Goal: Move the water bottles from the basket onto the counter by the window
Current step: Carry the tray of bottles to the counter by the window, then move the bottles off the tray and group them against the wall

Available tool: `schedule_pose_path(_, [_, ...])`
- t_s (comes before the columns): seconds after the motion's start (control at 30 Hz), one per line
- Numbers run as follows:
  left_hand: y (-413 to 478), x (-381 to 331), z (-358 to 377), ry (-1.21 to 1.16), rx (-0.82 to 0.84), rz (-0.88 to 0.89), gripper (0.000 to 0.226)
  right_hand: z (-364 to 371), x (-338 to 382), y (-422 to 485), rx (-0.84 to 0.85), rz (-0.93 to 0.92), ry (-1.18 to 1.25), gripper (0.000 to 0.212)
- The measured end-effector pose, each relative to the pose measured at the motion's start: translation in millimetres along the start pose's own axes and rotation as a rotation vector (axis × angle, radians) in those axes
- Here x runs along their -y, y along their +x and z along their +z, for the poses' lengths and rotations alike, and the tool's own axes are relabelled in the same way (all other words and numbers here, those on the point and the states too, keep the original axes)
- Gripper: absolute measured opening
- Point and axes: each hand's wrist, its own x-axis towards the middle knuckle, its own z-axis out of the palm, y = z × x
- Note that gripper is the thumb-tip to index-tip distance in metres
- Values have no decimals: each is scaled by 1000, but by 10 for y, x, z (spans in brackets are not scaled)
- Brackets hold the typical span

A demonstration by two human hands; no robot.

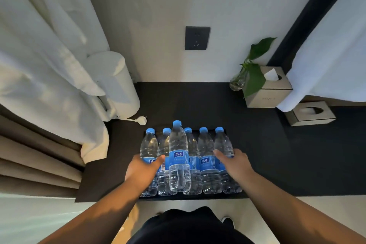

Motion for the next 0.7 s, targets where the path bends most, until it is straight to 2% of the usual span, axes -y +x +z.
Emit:
schedule_pose_path(0.23, [-34, -17, 3, 113, -52, -33, 64, -7, -6, -11, 37, 5, -27, 85])
schedule_pose_path(0.33, [-11, -37, -9, 242, -40, -15, 71, 5, -8, -30, -6, 2, -244, 100])
schedule_pose_path(0.4, [-5, -38, -12, 286, -19, -6, 72, 8, -19, -47, -5, 19, -248, 104])
schedule_pose_path(0.7, [13, -8, 25, 315, -89, -5, 78, 13, -1, -82, -25, -10, -268, 97])
